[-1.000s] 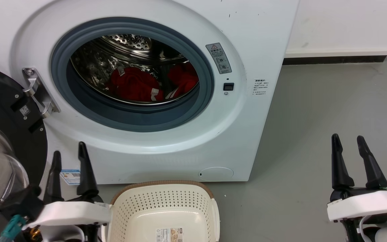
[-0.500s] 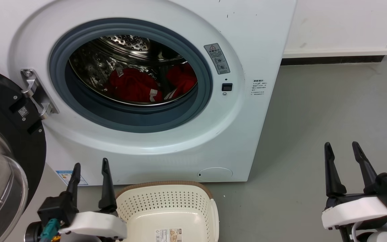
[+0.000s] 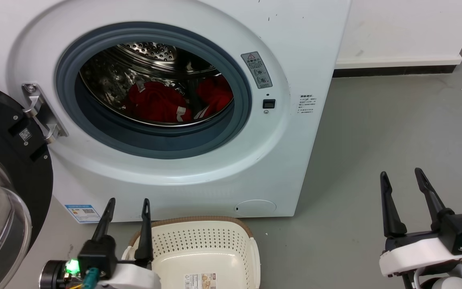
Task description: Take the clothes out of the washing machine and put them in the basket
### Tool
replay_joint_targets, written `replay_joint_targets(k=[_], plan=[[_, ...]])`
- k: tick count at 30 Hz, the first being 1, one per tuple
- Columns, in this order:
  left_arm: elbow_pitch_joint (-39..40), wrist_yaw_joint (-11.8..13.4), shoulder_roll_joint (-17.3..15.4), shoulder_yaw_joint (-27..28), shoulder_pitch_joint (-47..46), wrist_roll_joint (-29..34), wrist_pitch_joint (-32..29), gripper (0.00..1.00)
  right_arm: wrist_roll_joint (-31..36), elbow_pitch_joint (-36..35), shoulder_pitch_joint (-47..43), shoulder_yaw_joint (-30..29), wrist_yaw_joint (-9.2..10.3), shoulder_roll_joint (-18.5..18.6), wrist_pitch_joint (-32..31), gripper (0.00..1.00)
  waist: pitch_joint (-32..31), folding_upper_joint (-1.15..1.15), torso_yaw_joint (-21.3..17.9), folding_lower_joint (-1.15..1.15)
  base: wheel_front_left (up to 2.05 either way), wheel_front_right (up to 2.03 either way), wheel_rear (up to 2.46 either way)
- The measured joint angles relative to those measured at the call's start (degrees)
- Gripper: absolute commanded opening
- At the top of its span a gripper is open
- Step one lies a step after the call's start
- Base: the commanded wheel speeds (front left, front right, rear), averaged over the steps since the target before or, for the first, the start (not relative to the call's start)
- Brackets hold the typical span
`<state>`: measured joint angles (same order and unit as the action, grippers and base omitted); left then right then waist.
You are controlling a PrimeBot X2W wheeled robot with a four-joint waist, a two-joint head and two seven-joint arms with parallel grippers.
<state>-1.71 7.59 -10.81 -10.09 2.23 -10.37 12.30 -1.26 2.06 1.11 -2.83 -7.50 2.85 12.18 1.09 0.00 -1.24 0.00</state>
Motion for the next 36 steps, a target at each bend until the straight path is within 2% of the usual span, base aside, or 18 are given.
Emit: replay_joint_targets(k=[4,7,13,21,26,36], plan=[[0.2,1.5,0.0,-1.1,0.0,1.5,0.4,1.0,1.4,-0.4,0.0,0.5,-0.01,0.0,0.4,1.0,0.0,0.0,-0.1,0.0,0.0,0.0,0.0],[0.8,1.6,0.0,-0.9,0.0,1.5,0.7,1.0,1.5,-0.4,-0.1,0.3,0.0,0.0,0.9,1.0,0.1,0.0,-0.2,0.0,0.0,0.0,0.0],[1.7,-0.1,0.5,-0.2,0.4,2.1,1.4,1.0,3.3,0.1,-0.3,0.5,-0.01,0.0,1.5,1.0,0.2,0.0,-0.1,0.0,0.0,0.0,0.0],[2.3,-3.6,2.8,3.4,1.4,4.0,2.1,1.0,1.3,2.5,-0.5,-0.3,-0.01,0.0,2.3,1.0,0.4,0.0,-0.2,0.0,0.0,0.0,0.0],[1.9,-4.6,3.7,4.0,1.9,7.5,2.6,1.0,2.8,2.6,-0.4,-0.6,-0.01,0.0,2.8,1.0,0.4,0.0,-0.3,0.0,0.0,0.0,0.0],[1.4,-6.2,4.4,5.2,1.9,8.7,2.8,1.0,2.7,3.1,-0.4,-0.6,-0.01,0.0,2.9,1.0,0.3,0.0,-0.4,0.0,0.0,0.0,0.0]])
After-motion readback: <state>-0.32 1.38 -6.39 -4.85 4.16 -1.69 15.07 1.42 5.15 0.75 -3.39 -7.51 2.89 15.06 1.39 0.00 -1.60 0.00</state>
